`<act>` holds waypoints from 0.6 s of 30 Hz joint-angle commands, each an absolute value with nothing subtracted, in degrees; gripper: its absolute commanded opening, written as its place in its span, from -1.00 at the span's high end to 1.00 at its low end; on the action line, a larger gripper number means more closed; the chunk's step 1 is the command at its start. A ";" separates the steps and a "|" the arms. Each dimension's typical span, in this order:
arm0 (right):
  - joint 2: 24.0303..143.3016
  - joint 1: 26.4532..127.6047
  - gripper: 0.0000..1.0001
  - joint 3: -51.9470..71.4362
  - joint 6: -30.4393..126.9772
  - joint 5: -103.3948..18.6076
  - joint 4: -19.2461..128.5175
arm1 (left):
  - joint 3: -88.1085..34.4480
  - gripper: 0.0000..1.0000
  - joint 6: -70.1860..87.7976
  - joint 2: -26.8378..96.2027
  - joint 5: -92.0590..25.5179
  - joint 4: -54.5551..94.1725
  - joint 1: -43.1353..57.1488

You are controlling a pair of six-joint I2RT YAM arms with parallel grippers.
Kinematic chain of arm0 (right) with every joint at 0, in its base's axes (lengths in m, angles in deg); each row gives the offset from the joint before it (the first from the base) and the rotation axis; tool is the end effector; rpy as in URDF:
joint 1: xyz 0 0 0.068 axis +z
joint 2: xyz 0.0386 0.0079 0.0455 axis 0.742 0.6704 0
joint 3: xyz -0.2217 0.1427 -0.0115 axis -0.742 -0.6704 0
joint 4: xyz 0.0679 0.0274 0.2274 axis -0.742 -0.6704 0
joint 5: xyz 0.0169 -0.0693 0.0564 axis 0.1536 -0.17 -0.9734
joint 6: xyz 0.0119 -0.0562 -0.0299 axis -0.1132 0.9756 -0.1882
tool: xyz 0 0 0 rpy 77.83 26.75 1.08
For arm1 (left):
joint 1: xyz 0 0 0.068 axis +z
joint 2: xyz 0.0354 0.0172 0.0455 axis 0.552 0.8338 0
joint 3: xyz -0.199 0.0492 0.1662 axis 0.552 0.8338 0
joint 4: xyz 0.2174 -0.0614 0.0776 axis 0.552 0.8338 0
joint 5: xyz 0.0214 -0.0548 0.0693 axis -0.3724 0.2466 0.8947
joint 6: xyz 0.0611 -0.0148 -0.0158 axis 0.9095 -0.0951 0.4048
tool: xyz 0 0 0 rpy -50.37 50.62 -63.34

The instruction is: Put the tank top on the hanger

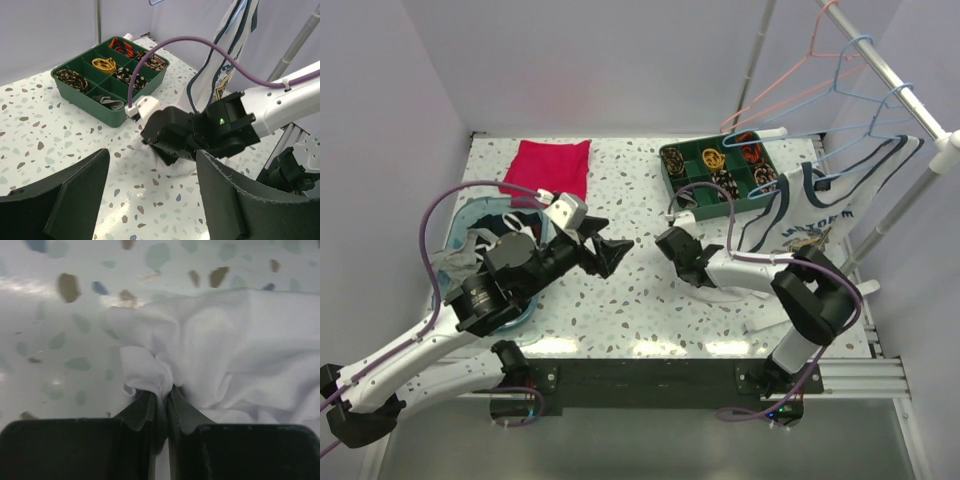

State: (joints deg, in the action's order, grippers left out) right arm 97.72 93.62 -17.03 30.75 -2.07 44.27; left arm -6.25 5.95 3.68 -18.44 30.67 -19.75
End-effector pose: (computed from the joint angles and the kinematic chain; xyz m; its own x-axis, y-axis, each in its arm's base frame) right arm 0.2304 0.1970 0.1512 -0.6992 -0.2202 -0.6801 -0.1213 0.9741 -0.1907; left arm 0.1085 -0.1357 0.3755 -0.1973 -0.1497 -0.9689 0.7005 0.6699 -0.2461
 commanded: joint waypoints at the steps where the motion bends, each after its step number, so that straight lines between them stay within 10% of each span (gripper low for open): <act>1: 93.82 87.47 0.85 -14.12 26.96 9.45 32.32 | -5.46 -0.49 5.88 3.05 -17.10 30.70 -19.49; 13: 90.92 77.96 0.66 -14.30 27.66 10.96 28.60 | -3.27 -0.50 1.85 4.45 -15.87 31.84 -19.49; 18: 88.28 78.05 -0.04 -17.28 28.27 5.60 32.46 | -2.30 -0.50 -0.27 5.15 -14.73 31.67 -19.40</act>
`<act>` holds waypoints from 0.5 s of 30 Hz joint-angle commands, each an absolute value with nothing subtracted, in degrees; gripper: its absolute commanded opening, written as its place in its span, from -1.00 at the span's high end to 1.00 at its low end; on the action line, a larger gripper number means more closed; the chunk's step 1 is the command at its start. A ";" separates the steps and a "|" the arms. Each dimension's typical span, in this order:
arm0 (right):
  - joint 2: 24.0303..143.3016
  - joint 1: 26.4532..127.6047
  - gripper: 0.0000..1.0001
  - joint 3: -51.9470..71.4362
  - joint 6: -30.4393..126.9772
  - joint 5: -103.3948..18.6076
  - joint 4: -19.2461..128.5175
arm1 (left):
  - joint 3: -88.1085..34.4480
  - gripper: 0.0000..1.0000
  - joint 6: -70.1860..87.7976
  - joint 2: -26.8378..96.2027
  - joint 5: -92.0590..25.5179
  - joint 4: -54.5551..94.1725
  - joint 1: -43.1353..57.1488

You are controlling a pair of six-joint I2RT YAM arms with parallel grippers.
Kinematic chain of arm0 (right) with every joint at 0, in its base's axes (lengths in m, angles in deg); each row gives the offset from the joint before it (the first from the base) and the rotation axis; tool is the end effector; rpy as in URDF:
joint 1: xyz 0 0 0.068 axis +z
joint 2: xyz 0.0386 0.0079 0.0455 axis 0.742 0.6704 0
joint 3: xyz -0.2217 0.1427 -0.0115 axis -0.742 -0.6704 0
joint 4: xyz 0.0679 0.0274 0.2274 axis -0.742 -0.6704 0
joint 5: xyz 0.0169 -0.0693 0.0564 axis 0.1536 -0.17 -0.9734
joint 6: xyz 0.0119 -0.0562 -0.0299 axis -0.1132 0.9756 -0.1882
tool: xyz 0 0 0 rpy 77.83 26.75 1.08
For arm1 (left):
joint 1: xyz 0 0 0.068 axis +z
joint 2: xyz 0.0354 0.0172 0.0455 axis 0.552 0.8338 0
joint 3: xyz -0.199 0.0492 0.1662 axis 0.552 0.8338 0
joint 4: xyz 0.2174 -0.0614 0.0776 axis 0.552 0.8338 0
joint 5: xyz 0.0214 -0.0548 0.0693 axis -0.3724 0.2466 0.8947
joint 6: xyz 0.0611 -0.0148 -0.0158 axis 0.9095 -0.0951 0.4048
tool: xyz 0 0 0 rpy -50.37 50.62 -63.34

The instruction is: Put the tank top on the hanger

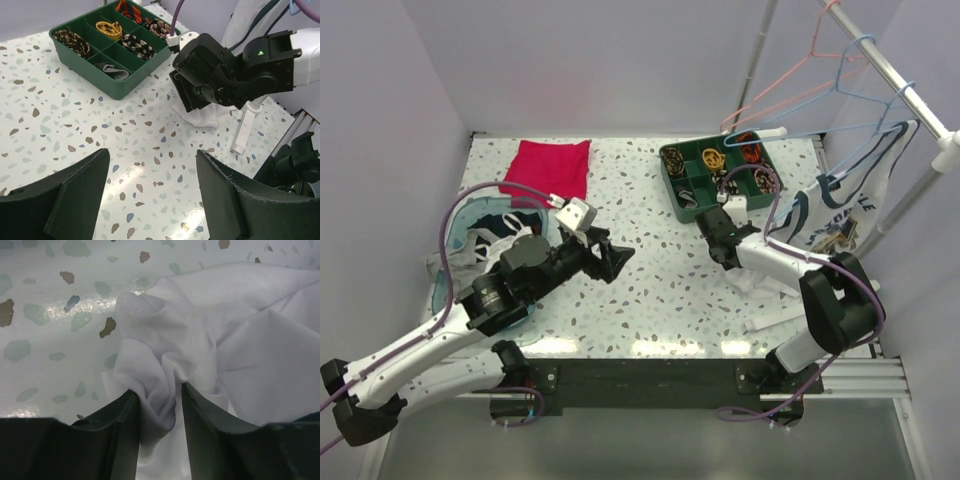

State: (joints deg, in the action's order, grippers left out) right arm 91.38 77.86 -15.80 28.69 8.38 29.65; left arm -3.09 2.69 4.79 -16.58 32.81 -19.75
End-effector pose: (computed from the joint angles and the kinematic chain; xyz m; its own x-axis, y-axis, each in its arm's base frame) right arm 0.2535 0.1061 0.1771 -0.7470 -0.0561 -0.6624 0.2507 0.8991 -0.3589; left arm 0.1146 -0.1411 0.3492 -0.2937 -0.1092 -0.9497 0.6471 0.7085 -0.2815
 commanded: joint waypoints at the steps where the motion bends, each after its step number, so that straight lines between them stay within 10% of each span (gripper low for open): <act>1: 87.32 78.22 -0.11 -17.55 28.28 4.72 32.82 | -2.12 -0.52 -0.88 5.50 -14.29 31.76 -19.40; 15: 79.23 85.59 -0.82 -12.63 29.68 1.46 26.32 | -2.65 -0.74 -7.12 9.28 -6.38 35.88 -18.70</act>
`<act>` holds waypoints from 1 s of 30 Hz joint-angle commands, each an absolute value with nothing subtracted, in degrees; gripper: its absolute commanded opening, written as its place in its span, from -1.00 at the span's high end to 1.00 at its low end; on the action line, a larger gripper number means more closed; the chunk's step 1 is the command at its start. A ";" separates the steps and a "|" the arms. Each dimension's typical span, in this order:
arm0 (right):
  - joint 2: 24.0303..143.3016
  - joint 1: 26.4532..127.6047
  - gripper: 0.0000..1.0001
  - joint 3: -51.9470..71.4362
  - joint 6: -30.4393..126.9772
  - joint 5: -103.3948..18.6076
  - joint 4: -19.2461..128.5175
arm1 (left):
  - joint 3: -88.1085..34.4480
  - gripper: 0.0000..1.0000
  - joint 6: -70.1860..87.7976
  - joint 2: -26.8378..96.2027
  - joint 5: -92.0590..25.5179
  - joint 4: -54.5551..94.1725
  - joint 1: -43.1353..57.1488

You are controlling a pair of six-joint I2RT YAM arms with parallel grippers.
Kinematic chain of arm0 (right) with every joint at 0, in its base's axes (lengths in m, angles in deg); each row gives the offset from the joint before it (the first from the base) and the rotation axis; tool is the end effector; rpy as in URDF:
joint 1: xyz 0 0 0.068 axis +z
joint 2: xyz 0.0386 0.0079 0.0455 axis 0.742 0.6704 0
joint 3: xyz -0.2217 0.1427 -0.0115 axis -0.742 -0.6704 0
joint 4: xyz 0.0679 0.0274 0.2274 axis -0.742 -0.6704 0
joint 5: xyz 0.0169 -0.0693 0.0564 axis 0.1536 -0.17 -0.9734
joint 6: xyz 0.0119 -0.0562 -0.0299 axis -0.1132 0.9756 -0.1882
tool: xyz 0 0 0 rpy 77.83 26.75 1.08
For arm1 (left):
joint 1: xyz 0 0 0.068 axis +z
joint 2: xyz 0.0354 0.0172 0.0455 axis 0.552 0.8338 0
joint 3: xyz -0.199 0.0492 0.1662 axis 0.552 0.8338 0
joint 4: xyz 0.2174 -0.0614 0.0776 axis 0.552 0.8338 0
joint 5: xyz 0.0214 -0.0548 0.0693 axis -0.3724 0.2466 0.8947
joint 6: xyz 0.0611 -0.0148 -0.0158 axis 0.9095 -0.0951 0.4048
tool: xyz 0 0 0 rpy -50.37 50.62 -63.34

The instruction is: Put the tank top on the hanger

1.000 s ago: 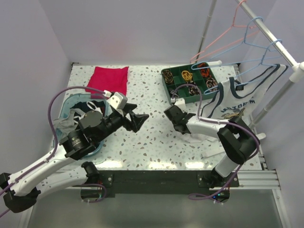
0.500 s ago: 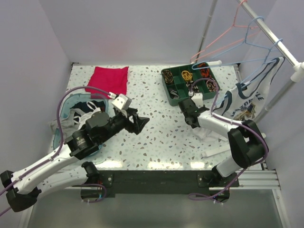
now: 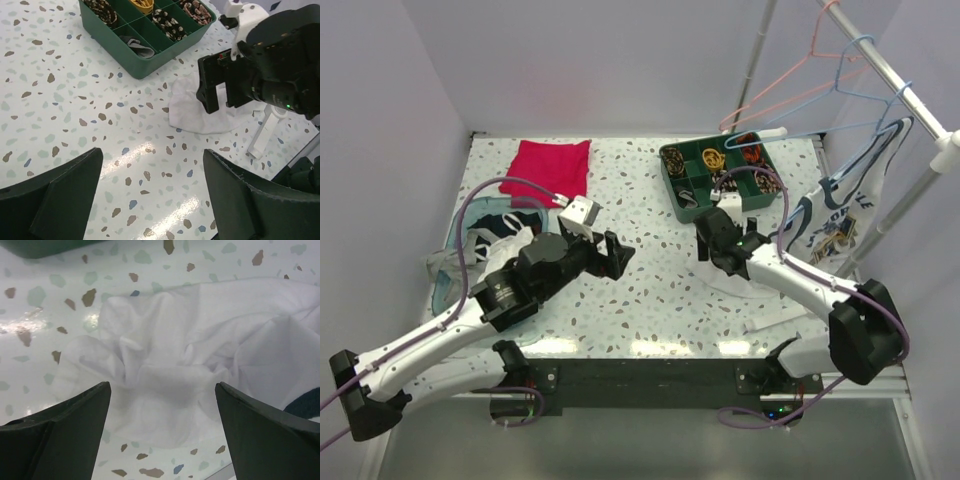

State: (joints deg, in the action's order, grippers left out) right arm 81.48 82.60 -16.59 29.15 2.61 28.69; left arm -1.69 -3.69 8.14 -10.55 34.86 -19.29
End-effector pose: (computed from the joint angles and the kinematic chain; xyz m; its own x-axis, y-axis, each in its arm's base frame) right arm 0.2281 0.1205 0.2119 -0.6903 -0.0551 -0.7214 0.1416 0.9675 -0.2094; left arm 0.1272 -0.1467 0.3269 -0.3959 -0.1317 -0.9088 0.5079 0.7931 -0.3362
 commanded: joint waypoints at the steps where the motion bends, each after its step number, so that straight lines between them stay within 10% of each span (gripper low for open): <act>1: 78.96 86.39 -0.83 -12.19 29.77 1.28 26.05 | -2.91 -0.77 -7.56 9.72 -5.85 36.23 -18.44; 30: 65.78 102.92 -0.97 -19.48 29.16 -20.60 41.87 | 4.38 -1.00 -20.74 17.11 1.36 40.37 -16.33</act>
